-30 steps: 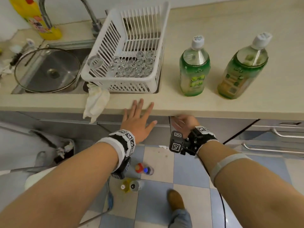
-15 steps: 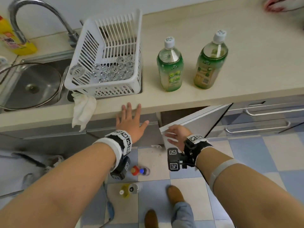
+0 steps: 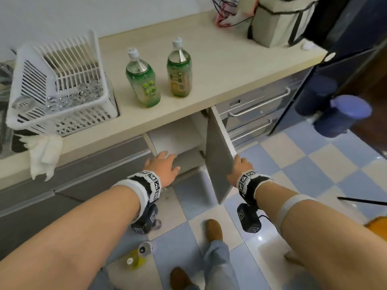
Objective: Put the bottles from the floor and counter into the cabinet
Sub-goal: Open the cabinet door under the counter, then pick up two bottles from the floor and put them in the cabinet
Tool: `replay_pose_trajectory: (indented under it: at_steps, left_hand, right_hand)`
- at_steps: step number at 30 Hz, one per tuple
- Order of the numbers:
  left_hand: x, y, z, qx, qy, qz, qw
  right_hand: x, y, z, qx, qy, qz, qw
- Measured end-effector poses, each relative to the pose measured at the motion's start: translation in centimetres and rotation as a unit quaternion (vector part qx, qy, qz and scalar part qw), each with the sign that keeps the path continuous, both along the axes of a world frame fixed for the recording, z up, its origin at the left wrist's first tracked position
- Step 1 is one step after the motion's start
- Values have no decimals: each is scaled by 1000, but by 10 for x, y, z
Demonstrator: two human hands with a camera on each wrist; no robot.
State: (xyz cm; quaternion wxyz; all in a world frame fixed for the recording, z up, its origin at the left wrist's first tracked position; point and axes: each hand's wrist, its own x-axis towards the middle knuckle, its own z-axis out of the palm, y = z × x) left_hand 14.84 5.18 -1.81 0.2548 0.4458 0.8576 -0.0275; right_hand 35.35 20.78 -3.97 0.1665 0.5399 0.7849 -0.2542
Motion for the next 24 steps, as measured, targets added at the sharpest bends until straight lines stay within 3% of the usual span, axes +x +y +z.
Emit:
replay_pose_trajectory:
  at_steps: [4,11,14,18,24]
  left_hand:
    - [20,-2,-6,-18,-11,-33,999]
    - [37,7,-24,-40,-19,20,999]
    - [43,0,-30,-25,-32,77,996]
    - [45,-40,-41,-5,-55,173,983]
    - [41,-172,-97,-20,-93,374,922]
  right_hand:
    - [29,14,-6,46,-77,34,995]
    - [41,35,-6,117,-106,110,981]
    - [24,33,-5,161,-70,186,967]
    - [-22,12,-13,134,-41,323,936]
    - [-89,-66,-63,14,-72,445,893]
